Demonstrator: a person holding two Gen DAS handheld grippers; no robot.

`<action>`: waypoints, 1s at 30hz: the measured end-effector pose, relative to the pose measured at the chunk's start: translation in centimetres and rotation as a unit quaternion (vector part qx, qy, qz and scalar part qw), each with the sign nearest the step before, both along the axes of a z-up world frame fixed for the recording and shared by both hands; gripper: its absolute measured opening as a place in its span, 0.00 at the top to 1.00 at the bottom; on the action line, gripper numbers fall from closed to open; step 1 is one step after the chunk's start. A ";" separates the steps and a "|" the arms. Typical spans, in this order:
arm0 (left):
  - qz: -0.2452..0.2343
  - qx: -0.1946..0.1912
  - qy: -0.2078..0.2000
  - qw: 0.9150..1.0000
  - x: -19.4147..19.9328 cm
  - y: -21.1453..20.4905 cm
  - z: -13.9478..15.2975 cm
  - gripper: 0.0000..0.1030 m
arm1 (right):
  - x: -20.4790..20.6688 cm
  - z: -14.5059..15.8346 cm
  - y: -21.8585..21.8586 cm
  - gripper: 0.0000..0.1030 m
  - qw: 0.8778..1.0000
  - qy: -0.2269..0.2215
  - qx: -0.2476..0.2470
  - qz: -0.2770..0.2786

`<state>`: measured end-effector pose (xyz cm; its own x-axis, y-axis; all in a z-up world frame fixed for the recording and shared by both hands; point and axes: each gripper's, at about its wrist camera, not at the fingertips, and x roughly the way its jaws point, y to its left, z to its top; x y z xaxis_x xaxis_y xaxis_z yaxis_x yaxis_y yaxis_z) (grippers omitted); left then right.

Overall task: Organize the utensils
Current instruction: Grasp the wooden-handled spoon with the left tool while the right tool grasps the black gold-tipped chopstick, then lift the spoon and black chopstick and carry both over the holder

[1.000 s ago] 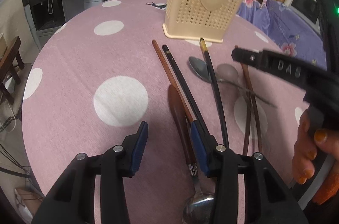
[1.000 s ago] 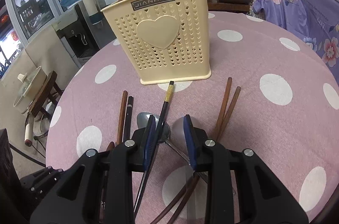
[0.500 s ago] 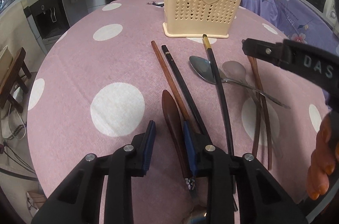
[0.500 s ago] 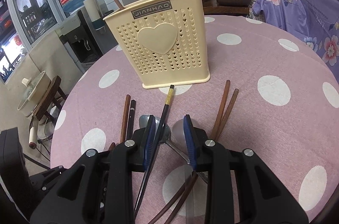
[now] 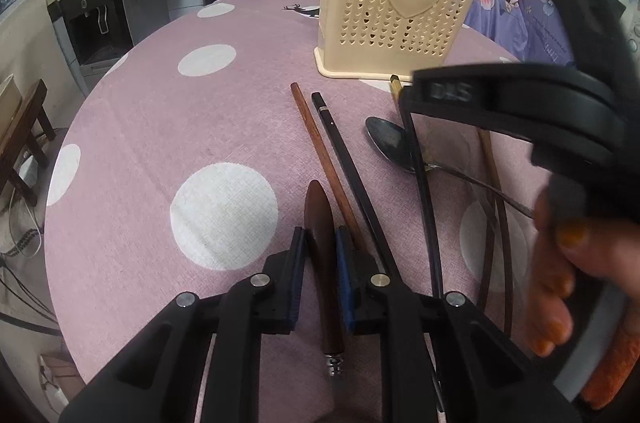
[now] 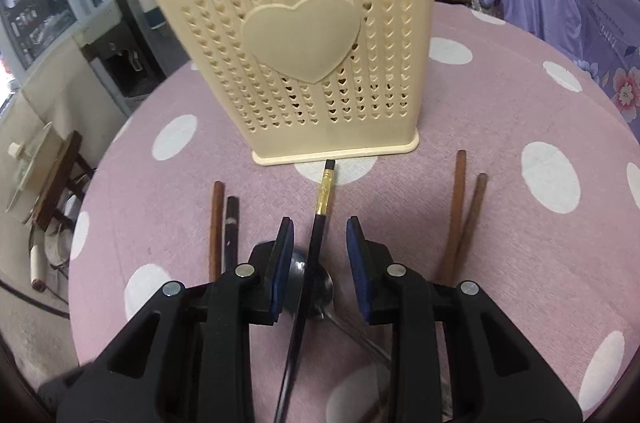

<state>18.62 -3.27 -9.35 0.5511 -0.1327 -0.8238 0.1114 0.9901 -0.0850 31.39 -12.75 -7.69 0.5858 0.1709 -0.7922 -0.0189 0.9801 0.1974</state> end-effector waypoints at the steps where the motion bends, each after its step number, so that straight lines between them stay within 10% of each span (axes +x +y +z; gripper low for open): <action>1: 0.000 -0.001 0.000 1.000 0.0 0.0 0.0 0.84 | 0.6 -0.2 0.2 0.73 1.000 0.005 -0.004 -0.004; 16: -0.005 -0.015 0.000 1.000 0.0 0.4 -0.1 0.84 | 2.6 -1.7 1.6 0.91 0.999 0.014 -0.036 -0.020; 30: 0.004 -0.034 -0.019 0.999 0.3 1.5 1.2 0.84 | -1.1 2.2 -1.8 0.92 0.996 -0.043 0.075 0.005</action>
<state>18.91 -1.73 -8.12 0.5824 -0.1833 -0.7919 0.1075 0.9830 -0.1485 30.33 -14.56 -5.51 0.6482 0.2891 -0.7045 -0.0508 0.9395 0.3388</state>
